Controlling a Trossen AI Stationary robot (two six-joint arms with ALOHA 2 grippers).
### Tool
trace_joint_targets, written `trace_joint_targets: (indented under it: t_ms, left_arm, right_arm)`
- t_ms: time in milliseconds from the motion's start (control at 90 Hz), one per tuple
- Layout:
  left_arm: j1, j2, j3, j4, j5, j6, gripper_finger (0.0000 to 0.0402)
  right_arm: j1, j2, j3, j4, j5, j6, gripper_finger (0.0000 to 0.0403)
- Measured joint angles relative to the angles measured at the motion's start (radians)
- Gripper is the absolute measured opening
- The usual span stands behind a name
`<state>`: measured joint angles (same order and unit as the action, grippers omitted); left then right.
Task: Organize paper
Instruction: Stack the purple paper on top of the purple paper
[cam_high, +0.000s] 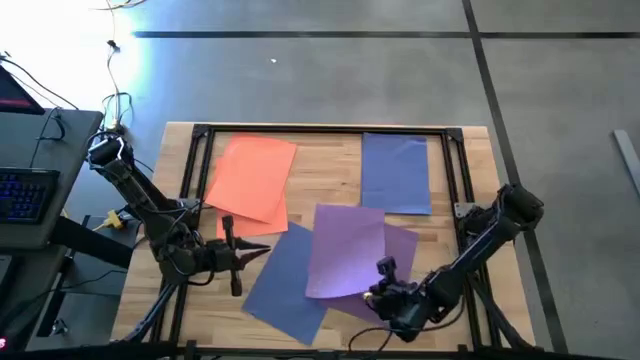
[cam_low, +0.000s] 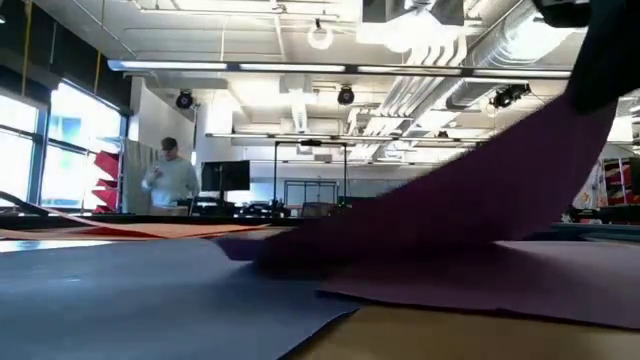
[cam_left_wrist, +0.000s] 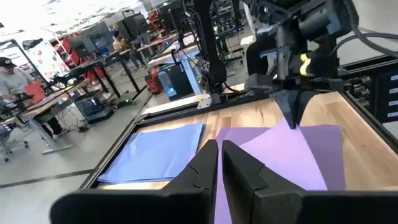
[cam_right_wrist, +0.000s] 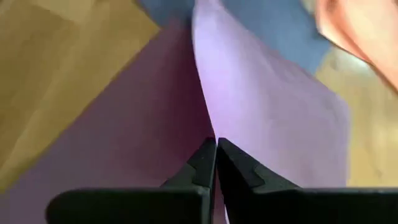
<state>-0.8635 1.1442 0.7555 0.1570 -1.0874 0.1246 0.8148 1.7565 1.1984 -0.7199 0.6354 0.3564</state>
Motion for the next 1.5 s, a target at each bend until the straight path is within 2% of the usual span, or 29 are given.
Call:
trace_joint_targets:
  t_ms: [89, 167, 333, 478, 756, 956, 1167, 1333, 1500]
  left_arm:
    - [0.0, 0.0, 0.0, 0.0, 0.0, 0.0, 0.0]
    - [0.0, 0.0, 0.0, -0.002, 0.0, -0.002, 0.0]
    - [0.0, 0.0, 0.0, -0.003, 0.0, -0.011, 0.0]
    - [0.0, 0.0, 0.0, -0.003, 0.0, -0.011, 0.0]
    - [0.007, 0.0, 0.0, -0.004, 0.0, -0.022, 0.0]
    - [0.006, 0.0, 0.0, -0.005, 0.0, -0.027, 0.0]
    - [0.006, 0.0, 0.0, -0.004, 0.001, -0.027, 0.0]
    - [0.006, 0.0, -0.001, -0.004, 0.002, -0.027, 0.0]
    - [0.006, 0.0, -0.001, -0.004, 0.004, -0.035, 0.0]
  right_arm:
    - [0.014, 0.0, 0.039, -0.101, 0.005, 0.123, 0.0]
    - [0.03, -0.001, 0.063, -0.156, -0.047, 0.24, 0.0]
    - [0.079, -0.001, 0.077, -0.141, -0.196, 0.449, 0.0]
    - [0.116, 0.005, 0.077, -0.113, -0.21, 0.626, 0.0]
    - [0.098, 0.092, 0.077, -0.077, -0.177, 0.615, 0.0]
    - [0.11, 0.108, 0.077, -0.019, -0.207, 0.737, 0.0]
    - [0.167, 0.108, 0.09, -0.037, -0.184, 0.794, 0.0]
    - [0.173, 0.108, 0.09, -0.04, -0.12, 0.703, 0.0]
    - [0.127, 0.108, 0.089, 0.001, -0.079, 0.497, 0.0]
